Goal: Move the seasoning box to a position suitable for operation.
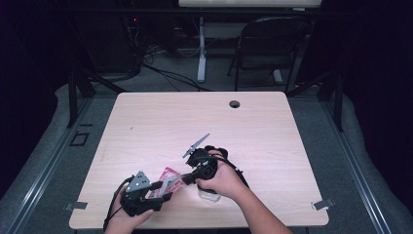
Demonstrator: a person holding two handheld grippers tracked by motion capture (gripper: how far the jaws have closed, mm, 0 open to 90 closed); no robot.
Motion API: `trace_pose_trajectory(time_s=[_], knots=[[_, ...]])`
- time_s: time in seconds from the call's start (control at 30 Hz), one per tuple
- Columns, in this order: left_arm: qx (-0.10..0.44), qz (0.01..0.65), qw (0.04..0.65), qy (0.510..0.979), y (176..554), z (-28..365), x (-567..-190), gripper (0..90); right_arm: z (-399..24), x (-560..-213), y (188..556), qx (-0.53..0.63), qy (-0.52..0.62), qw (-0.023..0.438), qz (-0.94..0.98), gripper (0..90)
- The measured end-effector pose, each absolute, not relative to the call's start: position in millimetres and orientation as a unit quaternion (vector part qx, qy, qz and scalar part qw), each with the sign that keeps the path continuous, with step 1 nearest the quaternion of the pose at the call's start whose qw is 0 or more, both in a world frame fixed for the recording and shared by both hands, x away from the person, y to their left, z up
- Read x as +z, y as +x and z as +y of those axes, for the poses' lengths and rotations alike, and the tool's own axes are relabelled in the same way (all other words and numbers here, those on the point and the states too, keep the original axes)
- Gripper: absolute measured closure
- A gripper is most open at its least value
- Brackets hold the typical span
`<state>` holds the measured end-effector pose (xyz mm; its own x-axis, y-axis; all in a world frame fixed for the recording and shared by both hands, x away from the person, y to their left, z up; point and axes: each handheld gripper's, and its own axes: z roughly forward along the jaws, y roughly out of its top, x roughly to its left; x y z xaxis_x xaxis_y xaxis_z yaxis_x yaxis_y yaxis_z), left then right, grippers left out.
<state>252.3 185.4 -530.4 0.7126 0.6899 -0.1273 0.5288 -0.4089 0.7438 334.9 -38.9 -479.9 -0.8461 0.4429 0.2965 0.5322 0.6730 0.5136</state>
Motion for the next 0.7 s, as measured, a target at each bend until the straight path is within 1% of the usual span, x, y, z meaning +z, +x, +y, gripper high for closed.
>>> trace_pose_trajectory(time_s=[0.03, 0.1, 0.17, 0.27, 0.43, 0.63, 0.7], knots=[[0.106, 0.373, 0.393, 0.834, 250, 185, -535, 39.6, -39, -480, 335, -0.304, -0.267, 0.075, -0.911, 90.0], [0.104, 0.388, 0.392, 0.828, 250, 187, -542, 37.1, -39, -481, 335, -0.306, -0.269, 0.075, -0.91, 90.0], [0.105, 0.39, 0.386, 0.829, 252, 188, -547, 33.9, -39, -481, 334, -0.306, -0.269, 0.076, -0.91, 90.0], [0.116, 0.393, 0.386, 0.827, 252, 188, -552, 32.4, -38, -481, 333, -0.305, -0.269, 0.075, -0.91, 90.0], [0.121, 0.397, 0.398, 0.818, 256, 193, -559, 26.6, -38, -482, 333, -0.304, -0.269, 0.077, -0.911, 90.0], [0.134, 0.398, 0.39, 0.819, 258, 193, -564, 19.8, -38, -481, 333, -0.302, -0.266, 0.075, -0.912, 90.0], [0.125, 0.408, 0.39, 0.816, 259, 194, -567, 18.5, -38, -482, 333, -0.305, -0.268, 0.077, -0.911, 90.0]])
